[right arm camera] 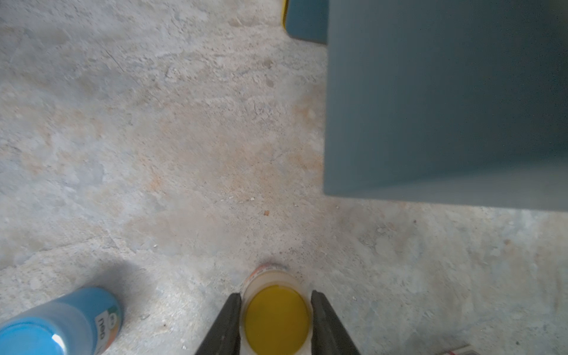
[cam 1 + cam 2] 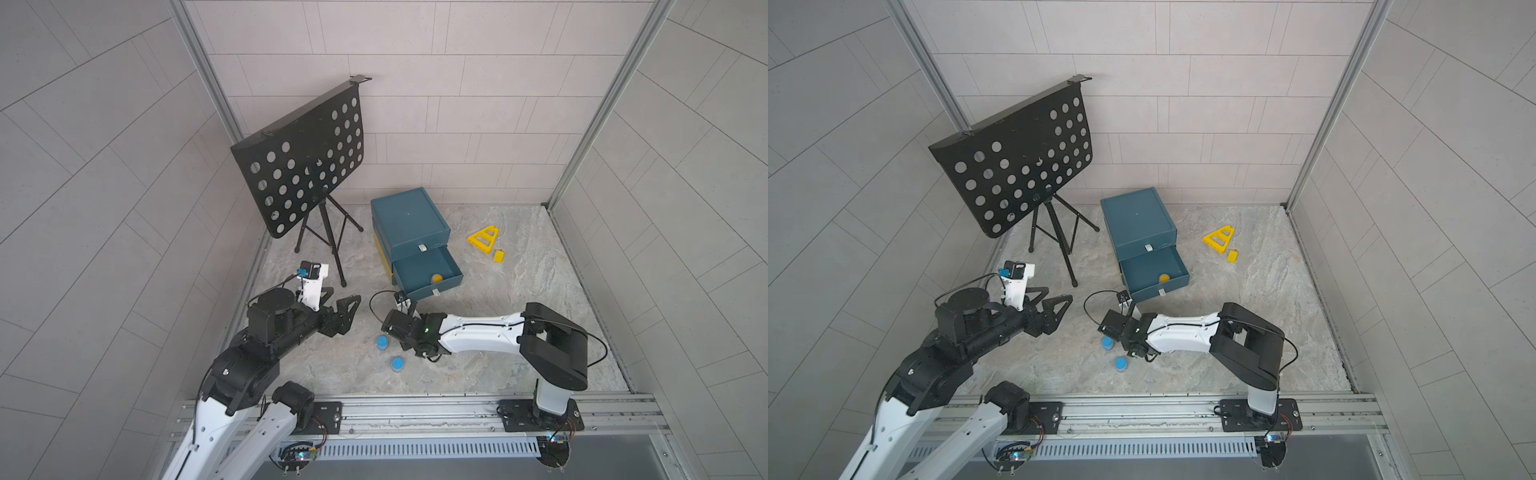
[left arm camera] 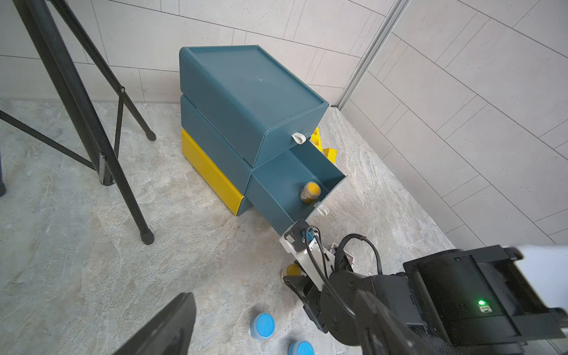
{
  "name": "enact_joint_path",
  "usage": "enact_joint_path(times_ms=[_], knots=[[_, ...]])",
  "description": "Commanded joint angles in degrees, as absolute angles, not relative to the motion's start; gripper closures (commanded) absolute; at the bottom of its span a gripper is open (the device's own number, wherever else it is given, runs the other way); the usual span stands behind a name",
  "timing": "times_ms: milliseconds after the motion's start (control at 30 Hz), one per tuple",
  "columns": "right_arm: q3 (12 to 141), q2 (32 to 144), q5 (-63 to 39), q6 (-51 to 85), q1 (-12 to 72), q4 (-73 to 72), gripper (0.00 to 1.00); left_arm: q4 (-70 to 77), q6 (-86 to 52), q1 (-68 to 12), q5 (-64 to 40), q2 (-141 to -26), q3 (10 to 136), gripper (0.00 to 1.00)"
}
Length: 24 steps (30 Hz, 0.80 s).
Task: Put the paint cans in the drawer according to color
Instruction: Pick up the paint can at the center of the board, then place the paint can in the drawer.
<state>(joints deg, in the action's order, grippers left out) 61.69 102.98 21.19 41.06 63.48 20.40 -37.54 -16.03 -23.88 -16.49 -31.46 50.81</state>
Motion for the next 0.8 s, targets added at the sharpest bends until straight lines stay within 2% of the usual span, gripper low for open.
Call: enact_joint_path(times_ms=[0,400,567,767], knots=[[62.34,98.38,24.31,40.9,64.23,24.13,0.7,-36.21,-16.17,-23.47,-16.78,-30.95,50.27,0.12],[68.82,85.19,25.21,38.96,68.08,35.57,0.71,-36.12,-16.26,-23.2,-17.03,-31.12,50.27,0.12],[76.02,83.34,21.98,34.6,62.81,40.31,0.71,-36.12,-16.26,-23.12,-17.11,-31.2,50.28,0.12],[81.31,88.26,14.42,30.6,51.96,38.34,0.71,-36.08,-16.31,-23.03,-17.03,-31.21,50.27,0.12]])
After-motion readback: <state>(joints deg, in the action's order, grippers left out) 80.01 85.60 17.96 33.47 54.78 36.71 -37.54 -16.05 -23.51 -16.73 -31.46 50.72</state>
